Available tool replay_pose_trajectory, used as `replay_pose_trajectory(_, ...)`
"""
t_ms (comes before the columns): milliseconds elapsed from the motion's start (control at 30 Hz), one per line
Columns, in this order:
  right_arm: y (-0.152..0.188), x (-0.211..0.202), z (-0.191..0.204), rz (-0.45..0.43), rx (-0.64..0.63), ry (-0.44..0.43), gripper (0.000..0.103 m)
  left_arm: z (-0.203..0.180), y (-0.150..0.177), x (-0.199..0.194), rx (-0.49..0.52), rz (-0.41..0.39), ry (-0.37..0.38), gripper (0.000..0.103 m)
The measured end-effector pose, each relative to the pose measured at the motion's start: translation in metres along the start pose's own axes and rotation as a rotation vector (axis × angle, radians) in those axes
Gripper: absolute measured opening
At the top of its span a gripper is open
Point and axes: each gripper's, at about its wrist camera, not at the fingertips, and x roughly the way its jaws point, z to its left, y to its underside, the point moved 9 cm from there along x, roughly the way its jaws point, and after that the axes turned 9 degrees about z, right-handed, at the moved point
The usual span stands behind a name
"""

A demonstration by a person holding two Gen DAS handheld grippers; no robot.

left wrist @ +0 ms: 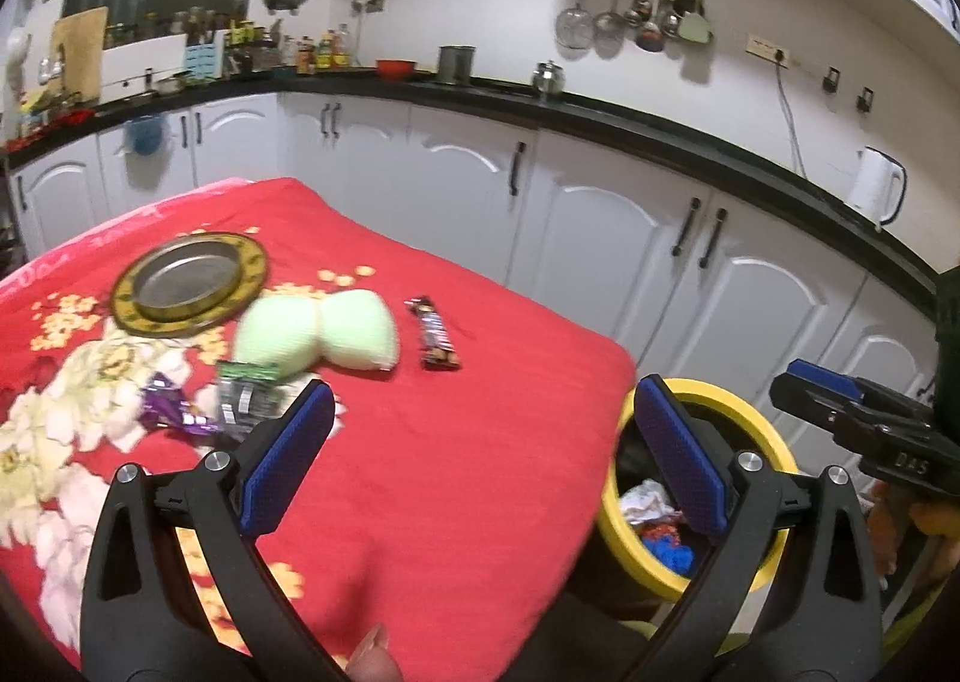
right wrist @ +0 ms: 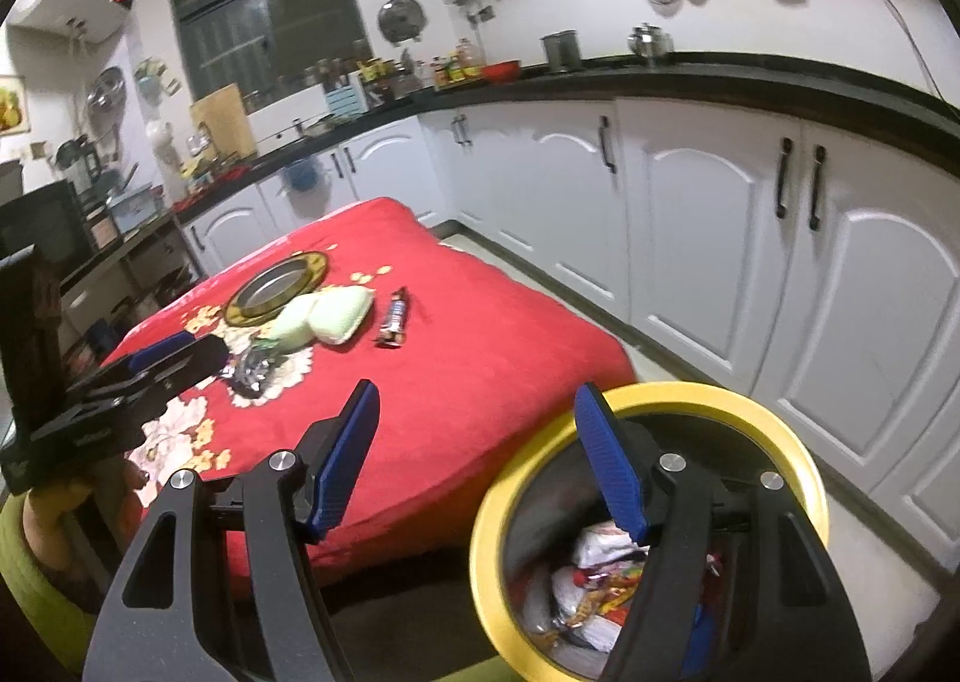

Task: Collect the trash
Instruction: 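Move both tools back over the remaining items on the blanket, then grasp the black snack wrapper with the left gripper while the right grasps the green foam nets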

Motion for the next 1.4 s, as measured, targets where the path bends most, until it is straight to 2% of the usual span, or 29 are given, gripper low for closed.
replay_pose_trajectory(367,-0.018,0.024,0.051,0.014,-0.1,-0.061,0.065,0.055,-0.001,-0.013,-0.034,-0.004,-0.074,0.092)
replay_pose_trajectory(667,-0.042,0.063,0.083,0.053,-0.174,-0.107,0.065,0.099,0.009,-0.007,-0.093,0.05,-0.103,0.091)
replay_pose_trajectory(900,-0.049,0.108,0.101,0.113,-0.217,-0.142,0.064,0.119,0.016,0.006,-0.125,0.093,-0.091,0.073)
replay_pose_trajectory(1033,-0.054,0.136,0.107,0.159,-0.226,-0.16,0.064,0.125,0.019,0.017,-0.13,0.122,-0.083,0.069)
replay_pose_trajectory(1200,-0.057,0.171,0.116,0.214,-0.252,-0.174,0.061,0.126,0.022,0.034,-0.115,0.159,-0.078,0.049)
replay_pose_trajectory(1400,-0.054,0.209,0.122,0.287,-0.243,-0.193,0.056,0.13,0.023,0.052,-0.113,0.193,-0.081,0.049)
